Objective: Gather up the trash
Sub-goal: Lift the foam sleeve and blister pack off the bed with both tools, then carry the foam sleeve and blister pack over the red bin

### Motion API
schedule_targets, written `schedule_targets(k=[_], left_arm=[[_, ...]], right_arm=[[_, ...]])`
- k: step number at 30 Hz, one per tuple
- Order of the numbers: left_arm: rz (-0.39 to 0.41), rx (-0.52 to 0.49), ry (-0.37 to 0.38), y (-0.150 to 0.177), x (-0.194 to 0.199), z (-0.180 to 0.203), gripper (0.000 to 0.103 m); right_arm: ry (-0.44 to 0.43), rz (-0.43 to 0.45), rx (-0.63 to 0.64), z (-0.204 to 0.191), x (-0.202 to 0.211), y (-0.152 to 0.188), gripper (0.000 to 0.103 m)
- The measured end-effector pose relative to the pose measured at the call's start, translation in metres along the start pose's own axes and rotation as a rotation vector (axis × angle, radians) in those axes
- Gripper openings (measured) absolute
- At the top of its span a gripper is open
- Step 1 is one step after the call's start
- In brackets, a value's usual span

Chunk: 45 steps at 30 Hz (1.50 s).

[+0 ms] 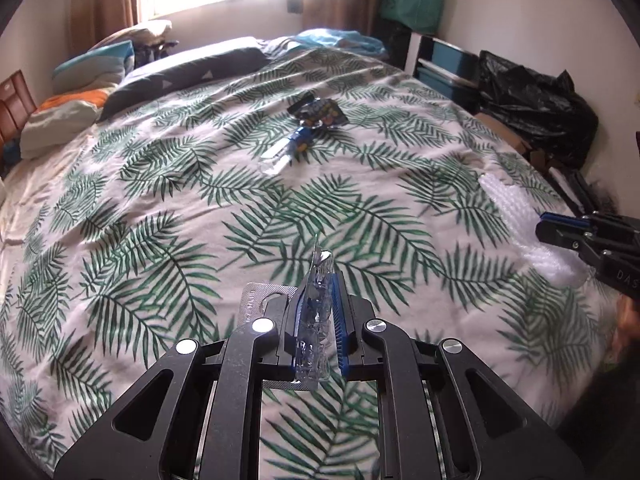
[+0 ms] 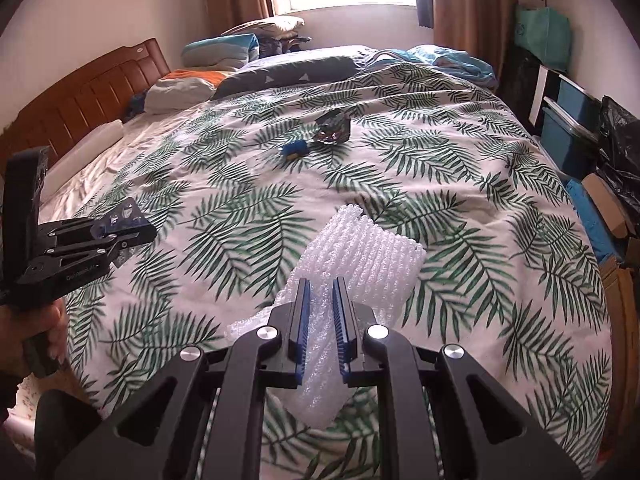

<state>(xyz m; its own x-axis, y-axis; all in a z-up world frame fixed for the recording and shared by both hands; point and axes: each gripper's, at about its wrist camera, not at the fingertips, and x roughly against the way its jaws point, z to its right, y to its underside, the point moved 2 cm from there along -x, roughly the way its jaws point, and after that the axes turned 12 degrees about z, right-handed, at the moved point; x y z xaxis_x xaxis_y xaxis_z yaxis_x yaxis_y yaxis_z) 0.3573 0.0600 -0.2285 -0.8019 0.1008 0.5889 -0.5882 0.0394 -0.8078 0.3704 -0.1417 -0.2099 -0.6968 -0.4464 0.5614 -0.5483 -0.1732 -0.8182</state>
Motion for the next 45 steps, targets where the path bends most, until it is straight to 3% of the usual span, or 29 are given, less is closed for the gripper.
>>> schedule_targets(k=[13,21,27,36,45], left_arm=[[-0.066,-0.038,0.115,0.088,0.114,0.081,0.013],[-0.172,-0.082,0.169,0.162,0.146,0.12,0.013],[-0.319,-0.102,0.208,0.222,0.128,0.136,0.013],[-0.665,-0.089,0.241,0.314,0.052,0.138,0.013],[-0.824,-0.025,0.238,0.355,0.006,0.13,0.013]], right_arm=[[-0.1,-0.065,0.038,-0.066,0.106,0.097,0.012],[-0.16,-0.161,0.067,-0.1,0.135,0.169,0.012],[-0.183,-0.293,0.072,-0.108,0.121,0.229,0.012],[-0.209,-0.543,0.014,-0.098,0.058,0.308,0.012],[-0.217,-0.688,-0.016,-0.095,0.024,0.345,0.012]])
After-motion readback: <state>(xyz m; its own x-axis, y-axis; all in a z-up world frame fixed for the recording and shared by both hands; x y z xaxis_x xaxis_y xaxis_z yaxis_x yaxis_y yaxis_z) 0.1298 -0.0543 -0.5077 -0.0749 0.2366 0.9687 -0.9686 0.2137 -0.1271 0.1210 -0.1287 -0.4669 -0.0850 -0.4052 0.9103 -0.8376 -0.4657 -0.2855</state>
